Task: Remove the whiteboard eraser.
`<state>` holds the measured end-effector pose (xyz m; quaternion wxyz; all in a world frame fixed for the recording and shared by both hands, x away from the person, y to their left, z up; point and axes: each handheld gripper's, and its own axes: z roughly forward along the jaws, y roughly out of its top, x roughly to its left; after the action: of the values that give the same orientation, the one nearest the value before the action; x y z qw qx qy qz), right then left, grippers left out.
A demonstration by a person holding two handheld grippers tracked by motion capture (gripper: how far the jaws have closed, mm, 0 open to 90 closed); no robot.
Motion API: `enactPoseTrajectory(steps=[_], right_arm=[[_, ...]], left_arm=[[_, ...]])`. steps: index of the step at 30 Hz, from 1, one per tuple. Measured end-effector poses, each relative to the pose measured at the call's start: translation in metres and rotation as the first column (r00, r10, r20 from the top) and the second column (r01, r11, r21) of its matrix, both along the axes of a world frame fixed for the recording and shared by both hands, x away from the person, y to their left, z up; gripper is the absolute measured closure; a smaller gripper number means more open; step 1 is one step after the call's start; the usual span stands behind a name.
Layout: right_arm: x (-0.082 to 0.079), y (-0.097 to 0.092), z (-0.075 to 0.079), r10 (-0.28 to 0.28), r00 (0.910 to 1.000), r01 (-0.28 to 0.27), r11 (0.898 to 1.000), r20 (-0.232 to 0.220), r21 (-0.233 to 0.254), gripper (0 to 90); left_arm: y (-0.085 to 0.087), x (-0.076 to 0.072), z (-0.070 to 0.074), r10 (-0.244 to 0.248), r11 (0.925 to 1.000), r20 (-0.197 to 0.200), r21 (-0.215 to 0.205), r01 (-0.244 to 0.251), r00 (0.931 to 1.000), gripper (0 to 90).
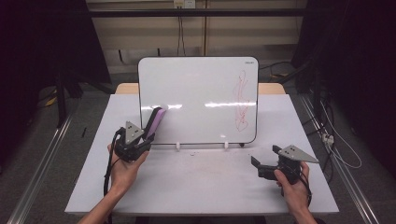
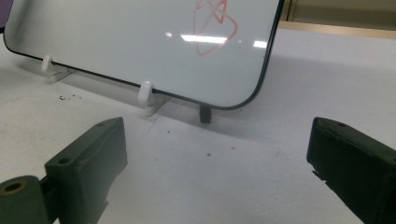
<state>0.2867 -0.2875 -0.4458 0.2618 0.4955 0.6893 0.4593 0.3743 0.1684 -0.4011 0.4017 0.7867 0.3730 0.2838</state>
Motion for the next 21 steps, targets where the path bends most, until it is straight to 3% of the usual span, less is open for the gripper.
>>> enactPoseTrajectory(steps=[8, 12, 17, 21], right_arm=[[-0.001, 0.004, 0.004, 0.036, 0.9993, -0.036, 0.999, 0.014, 0.028, 4.8], [-0.001, 0.010, 0.007, 0.061, 0.9976, -0.062, 0.996, 0.035, 0.059, 4.9], [0.000, 0.020, 0.010, 0.086, 0.9953, -0.090, 0.992, 0.045, 0.084, 4.9], [0.003, 0.027, 0.011, 0.149, 0.9884, -0.152, 0.978, 0.028, 0.142, 3.2]], left_arm=[[-0.003, -0.008, 0.004, -0.039, 0.9984, 0.006, -0.042, 0.039, 0.9992, 63.9], [-0.008, -0.012, 0.007, -0.076, 0.9943, 0.012, -0.074, 0.077, 0.9970, 63.9], [-0.018, -0.017, 0.014, -0.107, 0.9906, 0.028, -0.083, 0.109, 0.9939, 63.8], [-0.028, -0.020, 0.015, -0.132, 0.9860, 0.029, -0.099, 0.134, 0.9909, 63.9]])
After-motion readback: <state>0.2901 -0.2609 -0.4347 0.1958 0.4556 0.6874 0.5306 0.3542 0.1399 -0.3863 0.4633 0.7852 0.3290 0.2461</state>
